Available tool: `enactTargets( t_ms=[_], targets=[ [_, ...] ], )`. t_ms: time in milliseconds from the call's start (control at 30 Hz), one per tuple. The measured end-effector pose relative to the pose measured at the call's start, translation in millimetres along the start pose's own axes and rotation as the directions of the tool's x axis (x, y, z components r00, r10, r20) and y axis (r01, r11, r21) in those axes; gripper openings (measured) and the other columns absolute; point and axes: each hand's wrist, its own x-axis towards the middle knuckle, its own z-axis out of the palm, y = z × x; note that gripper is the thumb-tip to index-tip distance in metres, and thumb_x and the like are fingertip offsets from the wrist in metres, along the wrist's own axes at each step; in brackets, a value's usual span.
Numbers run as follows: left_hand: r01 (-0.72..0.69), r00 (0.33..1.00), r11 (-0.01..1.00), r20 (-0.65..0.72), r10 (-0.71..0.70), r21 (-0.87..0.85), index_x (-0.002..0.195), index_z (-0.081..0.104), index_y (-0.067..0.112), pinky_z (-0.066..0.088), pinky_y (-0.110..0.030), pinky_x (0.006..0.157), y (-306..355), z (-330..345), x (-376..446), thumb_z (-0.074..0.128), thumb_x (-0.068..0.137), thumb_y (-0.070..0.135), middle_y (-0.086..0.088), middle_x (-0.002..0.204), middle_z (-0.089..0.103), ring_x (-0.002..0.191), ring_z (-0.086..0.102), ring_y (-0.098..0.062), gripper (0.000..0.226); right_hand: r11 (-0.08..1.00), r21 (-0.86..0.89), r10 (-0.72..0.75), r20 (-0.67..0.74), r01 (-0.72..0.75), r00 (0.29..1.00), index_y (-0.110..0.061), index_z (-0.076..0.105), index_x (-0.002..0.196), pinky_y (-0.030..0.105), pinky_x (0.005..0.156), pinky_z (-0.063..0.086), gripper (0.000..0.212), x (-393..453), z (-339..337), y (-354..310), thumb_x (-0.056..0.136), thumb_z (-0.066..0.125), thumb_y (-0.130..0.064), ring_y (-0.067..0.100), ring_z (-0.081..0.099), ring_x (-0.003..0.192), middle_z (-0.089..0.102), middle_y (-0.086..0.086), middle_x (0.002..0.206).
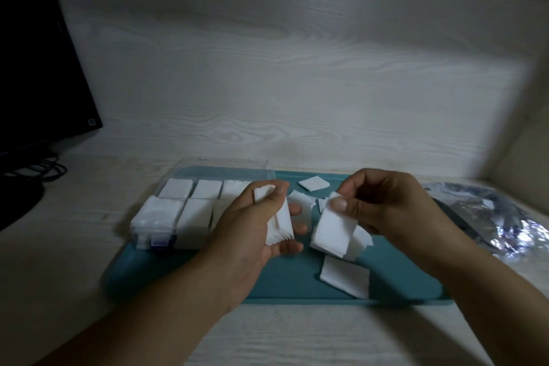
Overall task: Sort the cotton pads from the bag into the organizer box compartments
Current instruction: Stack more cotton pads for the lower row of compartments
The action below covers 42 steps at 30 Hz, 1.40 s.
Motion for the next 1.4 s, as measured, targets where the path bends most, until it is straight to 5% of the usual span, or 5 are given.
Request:
enactTargets(
  t_ms=[167,433,833,1167,1400],
  targets=[
    [0.018,0.998,0.999,0.062,-0.021,0.050,0.105,0.070,0.016,0.054,-0.034,0.054,-4.3,1.2,-2.7,0.063,0.083,0.024,-0.015,0.090,0.072,0.075,0.068,-0.024,0.025,0.993,0.119,0.005,-0.029,-0.002,1.000,-0.005,0.066,0.077,0.016,0.045,0.038,0.007,-1.1,7.3,0.0,0.081,0.070,0.000,0.008,0.045,0.048,0.058,0.001,0.060],
    [-0.131,0.991,0.952,0.005,0.134,0.277,0.105,0.065,0.021,0.053,-0.032,0.053,-5.4,-1.2,-1.3,0.055,0.098,0.021,-0.015,0.100,0.068,0.070,0.068,-0.019,0.012,0.717,-0.692,0.043,-0.070,-0.079,0.997,-0.029,0.060,0.082,0.019,0.064,0.039,0.011,0.2,15.3,17.5,0.091,0.067,-0.028,0.003,0.046,0.071,0.049,-0.013,0.090],
    [0.055,0.994,0.995,0.089,-0.063,0.087,0.113,0.066,0.012,0.056,-0.035,0.055,-1.6,2.8,-6.1,0.053,0.097,0.021,-0.014,0.095,0.074,0.072,0.069,-0.024,0.022,0.977,0.202,-0.076,0.014,0.071,0.997,0.000,0.064,0.084,0.025,0.042,0.039,0.010,-4.6,11.9,-0.7,0.078,0.066,-0.007,0.021,0.044,0.049,0.056,0.010,0.058],
    [0.161,0.971,0.986,0.183,-0.152,-0.037,0.120,0.063,0.010,0.060,-0.040,0.069,-3.0,5.6,-5.2,0.055,0.090,0.021,-0.018,0.100,0.074,0.078,0.071,-0.029,0.033,0.934,-0.304,-0.229,-0.097,0.190,0.969,-0.028,0.069,0.092,0.012,0.061,0.045,0.014,-11.8,32.8,12.2,0.085,0.072,-0.017,0.001,0.061,0.069,0.068,-0.010,0.085],
    [0.113,0.976,0.993,0.189,-0.104,-0.036,0.122,0.064,0.014,0.061,-0.036,0.071,0.4,3.1,-7.5,0.052,0.094,0.020,-0.012,0.104,0.075,0.086,0.074,-0.025,0.032,0.894,-0.292,-0.275,0.244,0.341,0.930,-0.019,0.055,0.108,0.029,0.097,0.046,0.046,-18.0,29.4,5.8,0.073,0.085,-0.026,0.010,0.060,0.112,0.062,-0.015,0.118]
  ],
)
